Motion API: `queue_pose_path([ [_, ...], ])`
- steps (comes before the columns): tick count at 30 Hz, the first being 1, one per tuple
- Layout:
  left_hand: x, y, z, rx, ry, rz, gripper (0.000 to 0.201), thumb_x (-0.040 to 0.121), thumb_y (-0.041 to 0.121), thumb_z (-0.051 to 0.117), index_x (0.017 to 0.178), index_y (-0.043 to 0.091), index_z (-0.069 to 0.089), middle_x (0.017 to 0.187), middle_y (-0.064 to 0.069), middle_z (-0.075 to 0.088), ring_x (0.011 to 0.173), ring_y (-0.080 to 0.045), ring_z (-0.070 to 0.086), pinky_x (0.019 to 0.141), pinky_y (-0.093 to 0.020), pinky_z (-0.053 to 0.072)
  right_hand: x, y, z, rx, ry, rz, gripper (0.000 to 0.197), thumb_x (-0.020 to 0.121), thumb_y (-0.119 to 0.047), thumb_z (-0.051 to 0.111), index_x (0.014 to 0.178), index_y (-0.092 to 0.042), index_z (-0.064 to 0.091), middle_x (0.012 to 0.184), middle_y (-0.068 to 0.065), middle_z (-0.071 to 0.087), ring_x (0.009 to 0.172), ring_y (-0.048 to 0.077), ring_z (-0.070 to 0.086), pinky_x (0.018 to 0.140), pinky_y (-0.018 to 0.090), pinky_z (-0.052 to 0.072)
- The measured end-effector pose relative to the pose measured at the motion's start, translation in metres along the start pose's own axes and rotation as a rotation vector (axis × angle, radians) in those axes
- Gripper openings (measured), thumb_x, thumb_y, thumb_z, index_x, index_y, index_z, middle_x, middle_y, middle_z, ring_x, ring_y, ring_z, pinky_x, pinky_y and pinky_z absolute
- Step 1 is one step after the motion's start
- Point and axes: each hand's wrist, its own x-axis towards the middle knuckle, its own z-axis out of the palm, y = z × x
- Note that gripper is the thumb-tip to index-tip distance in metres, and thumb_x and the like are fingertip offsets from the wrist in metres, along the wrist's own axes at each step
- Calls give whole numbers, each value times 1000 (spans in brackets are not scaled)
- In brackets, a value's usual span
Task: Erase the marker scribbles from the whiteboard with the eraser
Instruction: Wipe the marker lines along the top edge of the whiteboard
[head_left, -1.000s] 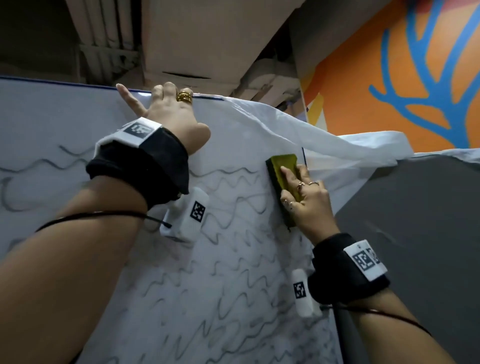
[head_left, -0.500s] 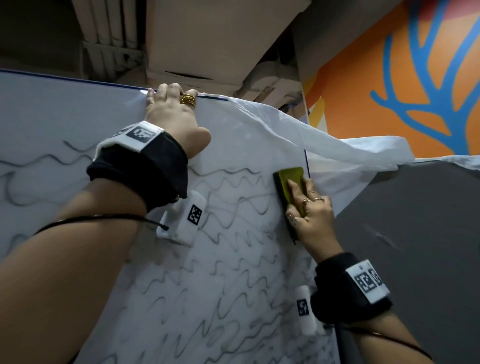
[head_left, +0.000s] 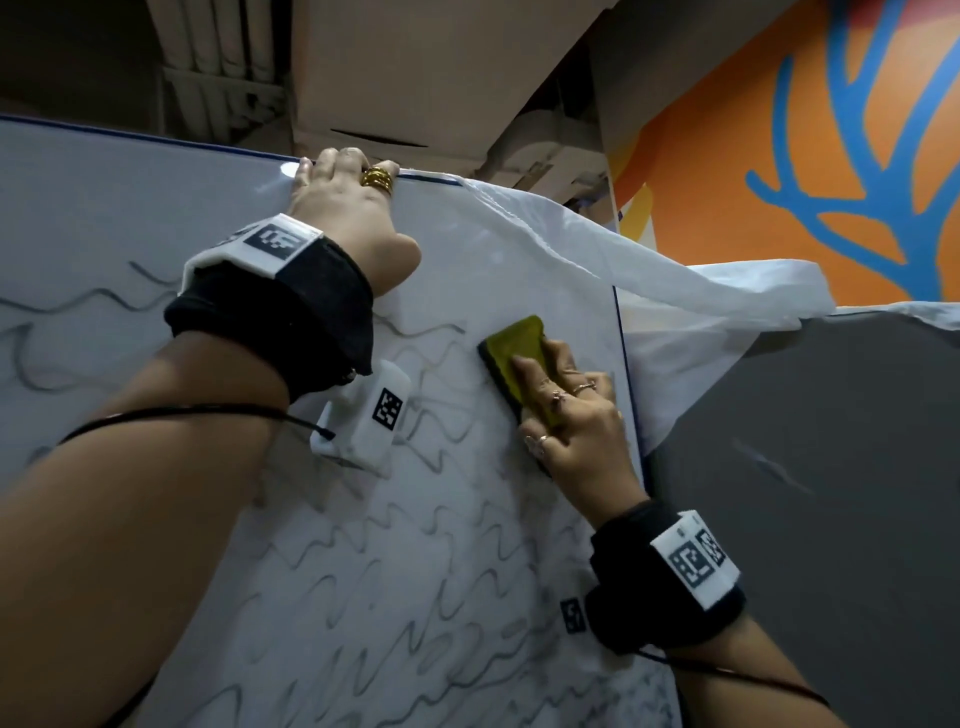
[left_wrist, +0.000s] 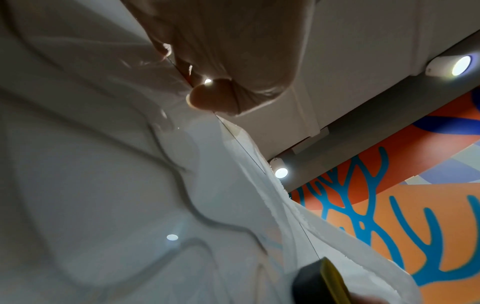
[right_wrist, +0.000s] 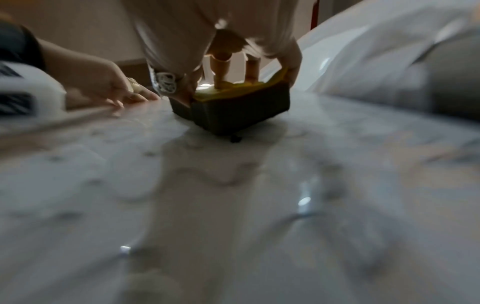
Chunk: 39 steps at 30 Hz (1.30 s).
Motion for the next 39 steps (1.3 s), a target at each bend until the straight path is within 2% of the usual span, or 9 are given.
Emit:
queue_pose_path([
  [6,1,2,-2,31,-40,-6,91,51,25,26,142,14,31,139,-16,31,134,-30,21,117,-40,3,49,-2,-7,-111,17,172,73,67,-54,30,135,-36,47,151,-3,33,107,33,44,91,45,40],
  [9,1,1,-3,26,-51,-4,92,52,25,25,144,14,29,141,-15,29,136,-29,19,118,-39,2,52,-38,8,-78,-28,92,64,73,-41,46,137,-35,46,152,-1,30,108,30,40,92,49,40],
  [12,2,-2,-5,16,-65,13,92,55,25,25,146,15,26,144,-13,28,138,-27,16,117,-37,-1,22,-46,14,-70,-55,-42,57,76,-38,52,133,-36,51,149,-1,37,102,32,44,81,50,46],
  [16,-1,-13,-15,-38,-106,73,69,81,14,41,147,18,25,152,-8,19,142,-23,11,116,-32,2,25,-23,-1,-97,-62,-4,59,71,-40,53,130,-37,52,146,-5,40,105,33,47,83,53,46],
  [20,-10,-37,-26,48,-113,101,89,59,25,30,148,21,23,156,-2,14,144,-17,3,114,-41,-10,52,-44,8,-116,-9,86,56,82,-29,60,135,-40,45,152,-11,27,115,28,36,85,38,36],
  [25,-21,-75,-43,157,-54,-35,81,67,29,23,148,22,23,154,-2,21,143,-19,11,110,-52,-17,44,-101,46,-148,8,-187,49,74,-35,48,122,-36,60,142,-3,47,102,24,39,68,36,26],
  [30,-33,-97,-57,176,-21,-84,64,84,12,36,146,24,28,150,1,29,140,-21,17,105,-62,-19,55,-83,25,-185,-66,-255,53,68,-37,47,119,-38,62,141,-8,48,101,33,51,70,36,26],
  [34,-41,-116,-62,199,-7,-115,67,83,12,35,148,22,24,151,1,25,142,-18,11,105,-61,-21,84,-107,33,-118,-57,-152,56,67,-32,51,122,-37,61,146,-11,40,113,32,41,76,35,21],
  [39,-53,-143,-64,205,-5,-178,81,70,22,26,150,18,15,155,-3,15,144,-16,1,105,-54,-24,59,-147,71,25,-49,-358,43,72,-33,48,110,-37,67,140,-9,48,108,23,37,68,33,14],
])
